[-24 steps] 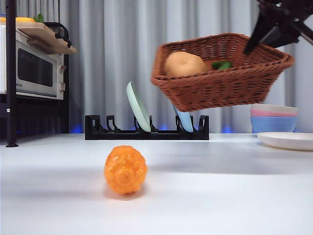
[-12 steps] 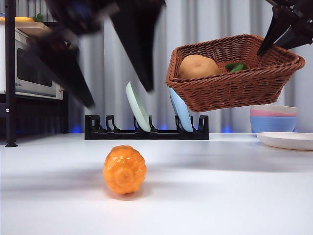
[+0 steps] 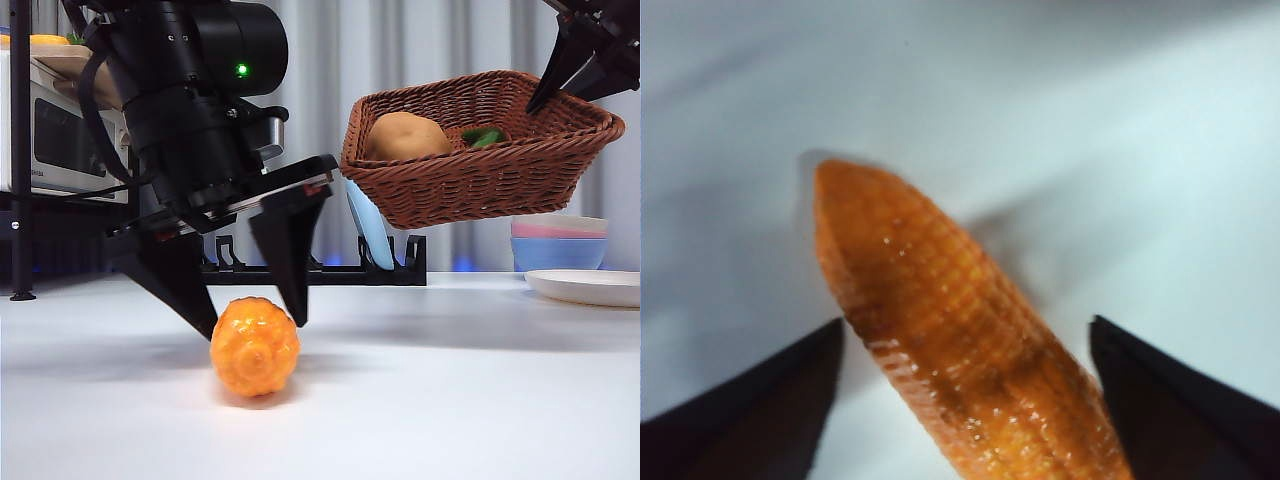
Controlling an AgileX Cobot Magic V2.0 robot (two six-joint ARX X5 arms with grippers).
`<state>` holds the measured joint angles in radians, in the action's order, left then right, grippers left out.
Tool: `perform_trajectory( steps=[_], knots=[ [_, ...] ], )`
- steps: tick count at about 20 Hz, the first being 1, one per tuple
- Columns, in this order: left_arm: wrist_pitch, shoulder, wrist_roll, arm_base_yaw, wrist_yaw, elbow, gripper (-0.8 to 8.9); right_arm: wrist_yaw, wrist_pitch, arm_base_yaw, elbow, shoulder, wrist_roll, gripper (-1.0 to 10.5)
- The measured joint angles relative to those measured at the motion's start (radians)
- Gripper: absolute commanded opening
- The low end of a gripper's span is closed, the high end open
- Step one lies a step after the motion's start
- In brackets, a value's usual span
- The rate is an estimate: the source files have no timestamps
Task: Pick up the basket,pick up the corn from the table,pick up the potato from the table,pick up the cucumber from the table,put all items into the basket
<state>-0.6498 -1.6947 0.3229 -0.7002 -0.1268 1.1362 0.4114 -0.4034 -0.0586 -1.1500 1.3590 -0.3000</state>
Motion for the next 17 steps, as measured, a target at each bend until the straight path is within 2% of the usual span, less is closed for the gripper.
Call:
perform_trajectory(
  steps=[1, 3, 5, 9, 13, 15, 17],
  knots=[
    [-0.004, 0.0, -0.013, -0.002, 0.0, 0.0, -0.24, 0.0, -0.002, 0.0, 0.0, 0.0, 0.0, -0.1],
    [-0.041, 0.0, -0.049, -0.007, -0.016, 0.002, -0.08, 0.0, -0.017, 0.0, 0.0, 0.0, 0.0, -0.1],
    [-0.105, 0.002, -0.108, -0.008, -0.073, 0.005, -0.08, 0.001, -0.028, 0.0, 0.0, 0.0, 0.0, -0.1],
    [-0.281, 0.039, -0.275, -0.016, -0.341, 0.001, -0.08, 0.05, -0.045, -0.005, 0.0, 0.0, 0.0, -0.1],
    [-0.398, 0.257, -0.429, -0.026, -0.575, 0.005, -0.08, 0.049, -0.076, -0.031, 0.0, 0.0, 0.0, -0.1],
    [-0.395, 0.382, -0.457, -0.026, -0.624, 0.045, -0.08, 0.044, -0.098, -0.069, 0.0, 0.0, 0.009, -0.1],
    [-0.314, 0.479, -0.453, -0.026, -0.621, 0.122, -0.08, 0.042, -0.113, -0.122, 0.0, 0.0, 0.013, -0.1]
  ],
)
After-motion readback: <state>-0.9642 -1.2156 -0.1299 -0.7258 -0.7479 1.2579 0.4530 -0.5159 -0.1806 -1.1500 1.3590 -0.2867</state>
